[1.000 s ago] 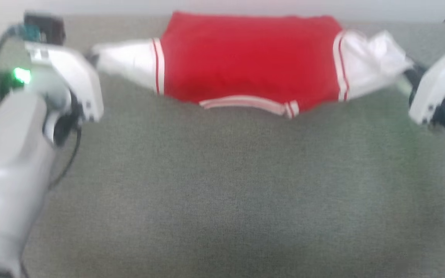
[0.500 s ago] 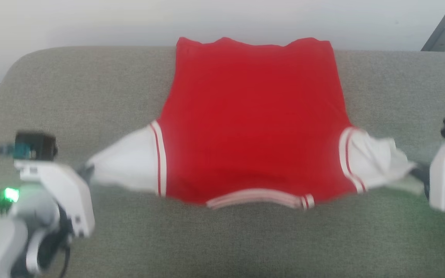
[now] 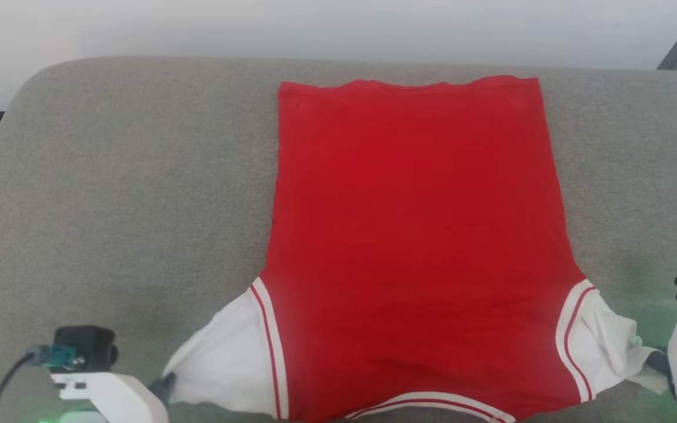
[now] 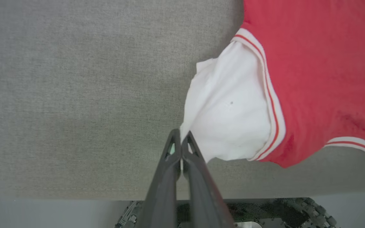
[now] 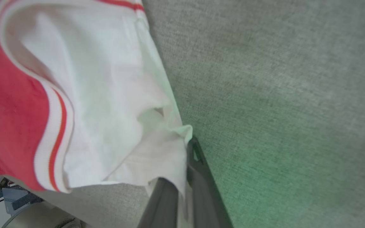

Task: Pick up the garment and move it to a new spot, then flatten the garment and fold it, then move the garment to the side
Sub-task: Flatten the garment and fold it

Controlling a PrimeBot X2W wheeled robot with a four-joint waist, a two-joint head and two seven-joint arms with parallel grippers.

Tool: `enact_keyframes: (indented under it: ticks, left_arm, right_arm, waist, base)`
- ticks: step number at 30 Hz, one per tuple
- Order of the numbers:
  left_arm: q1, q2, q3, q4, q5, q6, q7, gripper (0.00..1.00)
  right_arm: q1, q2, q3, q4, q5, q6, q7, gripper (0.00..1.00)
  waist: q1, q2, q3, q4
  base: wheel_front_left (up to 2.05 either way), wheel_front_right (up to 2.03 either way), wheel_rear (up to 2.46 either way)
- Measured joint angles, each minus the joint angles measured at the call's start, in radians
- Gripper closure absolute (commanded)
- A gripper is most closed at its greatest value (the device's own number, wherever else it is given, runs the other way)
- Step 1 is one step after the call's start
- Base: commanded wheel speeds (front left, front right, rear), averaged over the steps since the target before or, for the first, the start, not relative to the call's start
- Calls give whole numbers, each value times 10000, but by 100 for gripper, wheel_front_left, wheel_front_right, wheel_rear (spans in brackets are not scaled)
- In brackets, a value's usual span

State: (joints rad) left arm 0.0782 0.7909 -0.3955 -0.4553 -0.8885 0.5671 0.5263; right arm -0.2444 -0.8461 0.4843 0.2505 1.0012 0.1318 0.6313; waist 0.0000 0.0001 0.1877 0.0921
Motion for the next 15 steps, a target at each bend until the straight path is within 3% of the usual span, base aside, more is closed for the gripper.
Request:
enact_keyframes:
  ticks: [4,6,7,11,15]
  left_arm:
    - [-16,-451,-244,424,-25,-303,-370,100]
    - [-141,-556,-368,677,10,-487,-476,100]
    - [-248,-639,-383,757,10,-543,-543,100]
    - [-410,-742,-472,1039,75,-708,-631,100]
    - [-420,-784,-525,1120,100,-767,-708,100]
  right_arm:
    - [34,759,-324,859,-953,6,-531,100]
    - [-76,1074,-393,1239,-1409,17,-596,57]
    - [-128,1225,-433,1377,-1578,17,-600,4]
    - [-323,1576,-577,1452,-1916,15,-372,0]
    - [-311,1492,-771,844,-2021,2,67,0]
  waist:
    - [0,1,132,111]
    - [0,0,163,144]
    - [0,0,172,153]
    - [0,0,135,151]
    - [0,0,65,119]
  base:
    - [0,0,0]
    - [0,0,0]
    - [0,0,0]
    - [0,0,0]
    - [0,0,0]
